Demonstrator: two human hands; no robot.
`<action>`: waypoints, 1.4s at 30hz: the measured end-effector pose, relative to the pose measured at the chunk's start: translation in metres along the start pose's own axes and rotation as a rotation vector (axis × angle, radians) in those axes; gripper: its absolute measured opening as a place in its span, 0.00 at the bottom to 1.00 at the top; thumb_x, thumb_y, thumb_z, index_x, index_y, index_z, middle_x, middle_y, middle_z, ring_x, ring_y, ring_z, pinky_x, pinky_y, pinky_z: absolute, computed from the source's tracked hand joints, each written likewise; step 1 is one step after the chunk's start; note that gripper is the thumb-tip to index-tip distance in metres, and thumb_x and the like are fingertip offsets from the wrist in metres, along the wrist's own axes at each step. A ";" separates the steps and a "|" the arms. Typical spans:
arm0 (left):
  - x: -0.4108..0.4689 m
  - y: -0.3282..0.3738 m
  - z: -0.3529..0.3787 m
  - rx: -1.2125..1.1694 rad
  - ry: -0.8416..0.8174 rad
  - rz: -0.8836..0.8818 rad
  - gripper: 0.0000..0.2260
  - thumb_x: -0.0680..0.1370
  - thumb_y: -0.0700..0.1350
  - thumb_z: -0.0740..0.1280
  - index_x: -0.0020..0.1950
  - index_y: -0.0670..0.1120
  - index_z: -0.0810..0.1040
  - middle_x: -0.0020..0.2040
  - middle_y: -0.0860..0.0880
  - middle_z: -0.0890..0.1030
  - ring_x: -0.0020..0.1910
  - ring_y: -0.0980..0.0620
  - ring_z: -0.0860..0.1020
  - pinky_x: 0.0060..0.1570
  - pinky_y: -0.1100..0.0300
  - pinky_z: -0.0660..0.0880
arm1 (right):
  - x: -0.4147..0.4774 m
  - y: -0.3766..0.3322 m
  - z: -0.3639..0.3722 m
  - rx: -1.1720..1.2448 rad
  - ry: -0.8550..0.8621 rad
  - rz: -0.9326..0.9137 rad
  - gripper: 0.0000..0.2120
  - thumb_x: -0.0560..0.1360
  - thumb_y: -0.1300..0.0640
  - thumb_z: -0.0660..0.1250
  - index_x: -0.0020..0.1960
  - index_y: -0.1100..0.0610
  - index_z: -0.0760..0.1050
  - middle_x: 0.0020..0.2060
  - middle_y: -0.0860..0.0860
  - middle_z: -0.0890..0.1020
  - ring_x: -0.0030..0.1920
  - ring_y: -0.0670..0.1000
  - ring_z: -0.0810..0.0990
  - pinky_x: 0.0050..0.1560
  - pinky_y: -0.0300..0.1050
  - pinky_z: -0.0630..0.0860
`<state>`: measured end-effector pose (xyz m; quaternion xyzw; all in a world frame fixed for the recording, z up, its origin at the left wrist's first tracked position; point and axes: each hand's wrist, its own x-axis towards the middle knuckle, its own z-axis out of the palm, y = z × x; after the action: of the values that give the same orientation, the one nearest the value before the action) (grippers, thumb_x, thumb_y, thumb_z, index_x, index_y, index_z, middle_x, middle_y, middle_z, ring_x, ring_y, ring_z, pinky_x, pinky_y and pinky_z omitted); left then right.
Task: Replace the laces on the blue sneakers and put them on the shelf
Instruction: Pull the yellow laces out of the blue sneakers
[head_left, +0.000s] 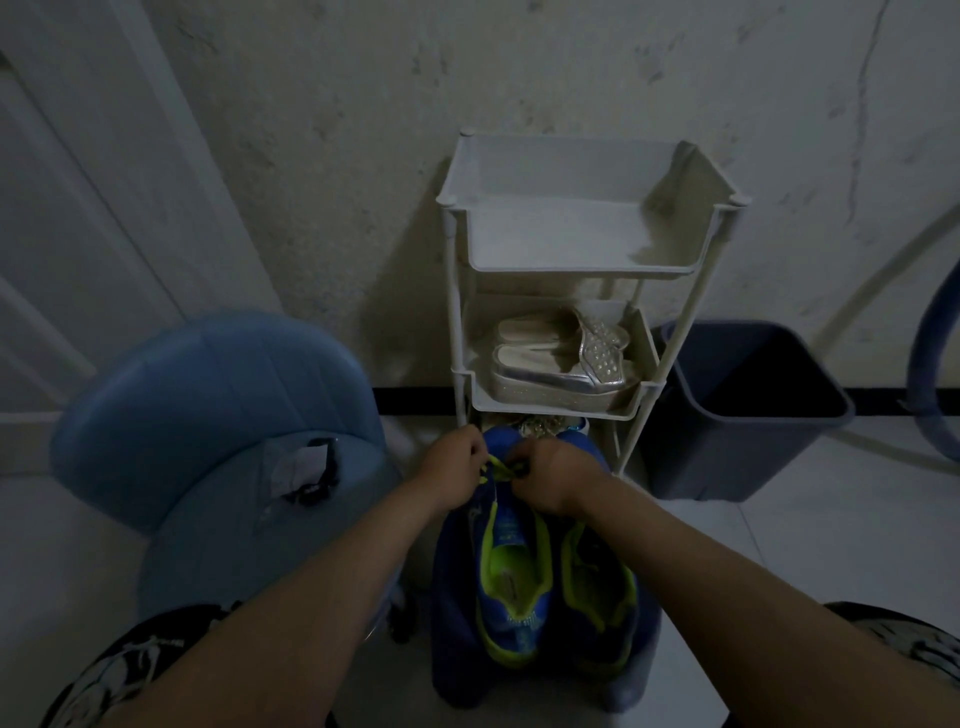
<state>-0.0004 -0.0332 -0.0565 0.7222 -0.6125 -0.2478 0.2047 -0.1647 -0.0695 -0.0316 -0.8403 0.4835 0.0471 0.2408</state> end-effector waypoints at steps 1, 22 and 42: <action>-0.001 0.000 0.000 -0.015 -0.001 0.004 0.13 0.79 0.38 0.64 0.37 0.50 0.69 0.40 0.47 0.77 0.43 0.46 0.77 0.40 0.57 0.69 | 0.001 0.000 0.001 0.000 0.003 0.000 0.21 0.75 0.51 0.66 0.68 0.48 0.74 0.63 0.50 0.79 0.62 0.52 0.77 0.61 0.45 0.75; 0.002 -0.012 -0.005 -0.280 0.041 -0.271 0.09 0.77 0.40 0.63 0.37 0.48 0.74 0.40 0.44 0.82 0.42 0.44 0.82 0.45 0.47 0.81 | 0.007 -0.003 0.010 0.123 0.113 0.077 0.08 0.75 0.50 0.69 0.54 0.48 0.81 0.53 0.49 0.84 0.54 0.51 0.81 0.56 0.49 0.78; 0.001 -0.001 -0.014 0.274 0.027 0.074 0.08 0.78 0.51 0.62 0.48 0.59 0.81 0.50 0.52 0.80 0.53 0.46 0.72 0.53 0.53 0.66 | 0.005 -0.003 0.011 0.151 0.110 0.073 0.06 0.77 0.51 0.67 0.50 0.49 0.83 0.47 0.50 0.85 0.47 0.50 0.82 0.50 0.47 0.80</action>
<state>0.0095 -0.0341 -0.0461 0.7237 -0.6638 -0.1443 0.1215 -0.1578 -0.0672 -0.0422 -0.8027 0.5286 -0.0267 0.2749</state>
